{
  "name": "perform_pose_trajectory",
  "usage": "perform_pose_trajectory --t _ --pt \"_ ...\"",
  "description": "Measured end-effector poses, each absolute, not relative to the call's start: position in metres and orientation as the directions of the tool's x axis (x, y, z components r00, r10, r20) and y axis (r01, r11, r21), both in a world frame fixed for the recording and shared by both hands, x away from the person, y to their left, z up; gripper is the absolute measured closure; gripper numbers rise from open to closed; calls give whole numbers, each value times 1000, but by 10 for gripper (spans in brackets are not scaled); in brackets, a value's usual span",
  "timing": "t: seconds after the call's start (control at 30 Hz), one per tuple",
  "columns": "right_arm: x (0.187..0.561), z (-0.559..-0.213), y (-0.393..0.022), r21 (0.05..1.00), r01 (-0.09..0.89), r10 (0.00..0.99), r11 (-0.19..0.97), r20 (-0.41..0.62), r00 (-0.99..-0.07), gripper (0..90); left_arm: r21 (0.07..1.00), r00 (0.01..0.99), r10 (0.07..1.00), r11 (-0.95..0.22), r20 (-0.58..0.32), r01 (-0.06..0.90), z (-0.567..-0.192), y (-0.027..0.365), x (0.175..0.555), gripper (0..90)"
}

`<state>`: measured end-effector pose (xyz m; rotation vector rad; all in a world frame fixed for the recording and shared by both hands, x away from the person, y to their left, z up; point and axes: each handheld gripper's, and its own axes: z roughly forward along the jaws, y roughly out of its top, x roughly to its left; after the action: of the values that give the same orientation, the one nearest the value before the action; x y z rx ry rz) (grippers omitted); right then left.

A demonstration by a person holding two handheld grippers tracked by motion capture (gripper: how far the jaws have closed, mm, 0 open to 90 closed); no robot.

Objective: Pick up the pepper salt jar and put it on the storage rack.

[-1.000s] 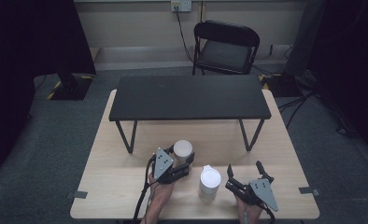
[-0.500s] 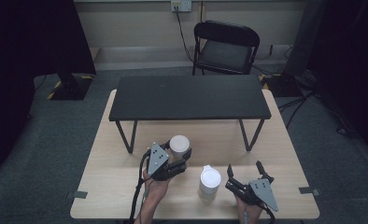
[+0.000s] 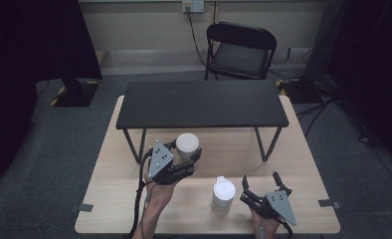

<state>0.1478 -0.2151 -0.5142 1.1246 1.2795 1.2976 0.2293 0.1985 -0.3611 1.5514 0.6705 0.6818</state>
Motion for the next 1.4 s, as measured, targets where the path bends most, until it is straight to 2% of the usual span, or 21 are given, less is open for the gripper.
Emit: perform_pose_trajectory --t 0.67,1.4 --pt "148 -514 -215 1000 -27 993 10 -13 -114 6 997 639 765 -79 77 -26 -305 192 234 344" --pt "148 -514 -215 1000 -27 994 10 -13 -113 6 999 500 865 -42 34 4 -264 177 249 344"
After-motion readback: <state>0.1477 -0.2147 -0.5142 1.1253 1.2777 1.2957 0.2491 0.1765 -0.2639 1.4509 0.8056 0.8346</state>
